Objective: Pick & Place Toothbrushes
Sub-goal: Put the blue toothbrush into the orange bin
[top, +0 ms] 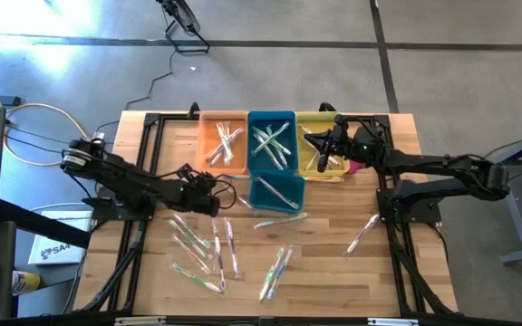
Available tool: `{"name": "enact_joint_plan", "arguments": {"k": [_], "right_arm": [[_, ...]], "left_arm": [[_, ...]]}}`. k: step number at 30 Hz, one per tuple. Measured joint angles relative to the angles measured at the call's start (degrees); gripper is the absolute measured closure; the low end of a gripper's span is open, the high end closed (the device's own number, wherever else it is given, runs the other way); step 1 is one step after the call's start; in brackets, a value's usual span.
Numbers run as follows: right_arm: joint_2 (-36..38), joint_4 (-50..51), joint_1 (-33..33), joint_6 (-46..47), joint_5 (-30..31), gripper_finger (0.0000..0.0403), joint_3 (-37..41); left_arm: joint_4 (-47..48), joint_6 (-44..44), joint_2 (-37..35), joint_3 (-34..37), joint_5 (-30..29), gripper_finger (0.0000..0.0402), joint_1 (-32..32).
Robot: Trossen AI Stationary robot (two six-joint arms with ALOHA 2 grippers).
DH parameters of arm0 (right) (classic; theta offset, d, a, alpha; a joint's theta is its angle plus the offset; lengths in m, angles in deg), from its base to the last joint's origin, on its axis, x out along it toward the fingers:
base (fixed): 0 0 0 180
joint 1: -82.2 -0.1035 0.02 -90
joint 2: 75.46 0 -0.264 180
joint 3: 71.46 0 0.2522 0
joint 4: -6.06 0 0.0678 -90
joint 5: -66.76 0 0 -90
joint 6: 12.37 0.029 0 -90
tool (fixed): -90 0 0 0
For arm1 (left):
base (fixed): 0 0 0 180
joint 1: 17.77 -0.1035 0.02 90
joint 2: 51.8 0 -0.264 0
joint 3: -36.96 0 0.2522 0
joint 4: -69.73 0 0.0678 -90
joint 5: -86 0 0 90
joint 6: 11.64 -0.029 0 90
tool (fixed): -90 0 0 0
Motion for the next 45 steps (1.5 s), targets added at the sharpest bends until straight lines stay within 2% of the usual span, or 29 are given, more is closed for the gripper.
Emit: {"name": "enact_joint_plan", "arguments": {"k": [4, 9, 20, 25, 33, 45], "right_arm": [[0.0, 0.4, 0.0, -0.1, 0.0, 0.0401, 0.0], [0.0, 1.3, 0.0, -0.1, -0.2, 0.0401, 0.0], [0.0, 1.7, 0.0, -0.1, -0.2, 0.0401, 0.0], [0.0, 1.7, 0.0, -0.1, -0.2, 0.0401, 0.0], [0.0, 1.8, 0.0, -0.1, -0.2, 0.0401, 0.0], [0.0, 1.8, 0.0, -0.1, -0.2, 0.0401, 0.0]], "left_arm": [[-1.4, -0.2, 0.9, 0.0, -2.5, 0.0401, -1.1], [-3.3, -3.0, 0.9, 0.0, -2.0, 0.0401, -2.9], [-10.7, -13.9, 0.9, 0.1, 5.5, 0.0401, -9.8], [-11.3, -14.0, 0.9, 0.1, 8.8, 0.0401, -11.8], [-11.4, -12.4, 1.1, 0.1, 8.7, 0.0401, -11.9], [-13.9, -10.1, 6.4, 0.0, 11.3, 0.0401, -11.9]]}}
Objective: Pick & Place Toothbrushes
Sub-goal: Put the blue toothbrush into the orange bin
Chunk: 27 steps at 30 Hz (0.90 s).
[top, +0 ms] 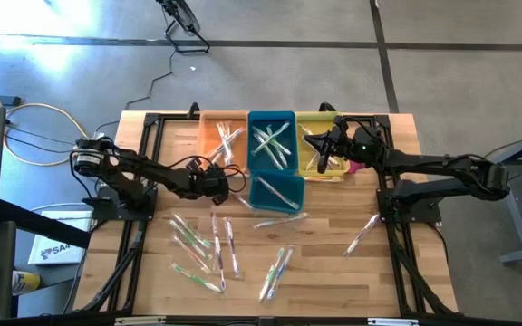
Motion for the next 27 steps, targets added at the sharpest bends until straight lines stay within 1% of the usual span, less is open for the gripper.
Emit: {"name": "enact_joint_plan", "arguments": {"k": [5, 10, 14, 19, 22, 27], "right_arm": [[0.0, 0.0, 0.0, 0.0, 0.0, 0.0401, 0.0], [0.0, 0.0, 0.0, 0.0, 0.0, 0.0401, 0.0], [0.0, 0.0, 0.0, 0.0, 0.0, 0.0401, 0.0], [0.0, 0.0, 0.0, -0.1, 0.0, 0.0401, 0.0], [0.0, 0.0, 0.0, -0.1, 0.0, 0.0401, 0.0], [0.0, 0.0, 0.0, -0.1, 0.0, 0.0401, 0.0]], "left_arm": [[1.4, 2.3, -1.2, 0.0, 5.4, 0.0401, 0.8], [6.5, 8.7, -3.3, 0.0, 7.0, 0.0401, 4.0], [15.3, 15.3, -5.5, -0.9, 9.8, 0.0401, 7.1], [28.4, 22.7, -7.2, -4.7, 12.8, 0.0401, 11.0], [32.4, 24.9, -7.2, -7.1, 14.6, 0.0401, 12.9], [35.6, 25.3, -7.3, -10.5, 14.1, 0.0401, 14.0]]}}
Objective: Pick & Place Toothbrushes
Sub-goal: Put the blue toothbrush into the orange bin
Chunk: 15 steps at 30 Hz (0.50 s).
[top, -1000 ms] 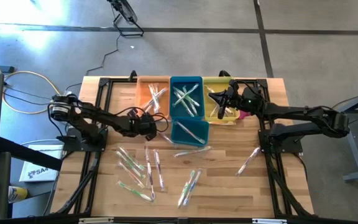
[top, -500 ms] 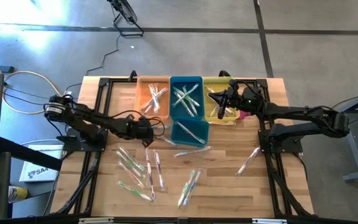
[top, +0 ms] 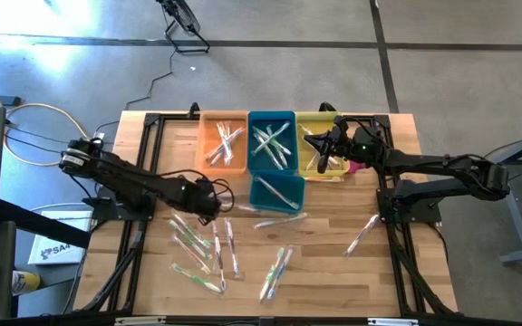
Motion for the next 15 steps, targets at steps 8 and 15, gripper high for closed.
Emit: {"name": "enact_joint_plan", "arguments": {"k": [8, 15], "right_arm": [[0.0, 0.0, 0.0, 0.0, -2.0, 0.0401, 0.0], [0.0, 0.0, 0.0, 0.0, -3.4, 0.0401, 0.0]], "left_arm": [[8.3, -10.2, -0.1, -6.6, -2.2, 0.0401, -0.1], [8.3, -19.5, -2.9, -6.8, 3.7, 0.0401, -2.6]]}}
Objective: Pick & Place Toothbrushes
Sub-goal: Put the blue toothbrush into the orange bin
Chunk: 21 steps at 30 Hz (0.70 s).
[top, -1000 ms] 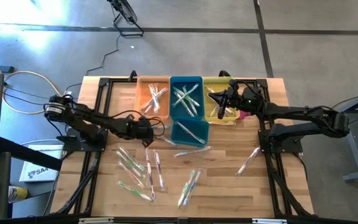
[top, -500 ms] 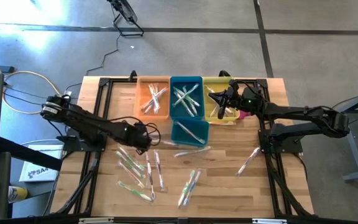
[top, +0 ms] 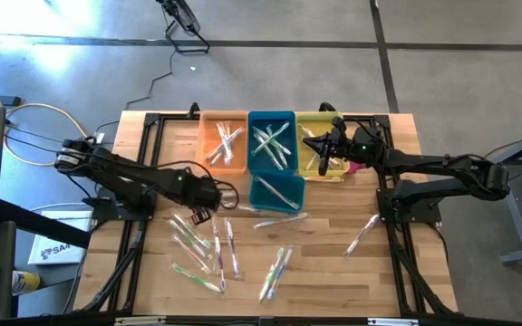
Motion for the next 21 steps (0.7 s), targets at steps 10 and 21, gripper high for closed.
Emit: {"name": "enact_joint_plan", "arguments": {"k": [10, 21], "right_arm": [[0.0, 0.0, 0.0, -1.0, 0.0, 0.0401, 0.0], [0.0, 0.6, 0.0, -1.0, 0.0, 0.0401, 0.0]], "left_arm": [[-14.9, -22.1, -0.3, 0.0, 12.1, 0.0401, -12.3], [-19.7, -34.4, 1.2, 0.1, 21.2, 0.0401, -18.8]]}}
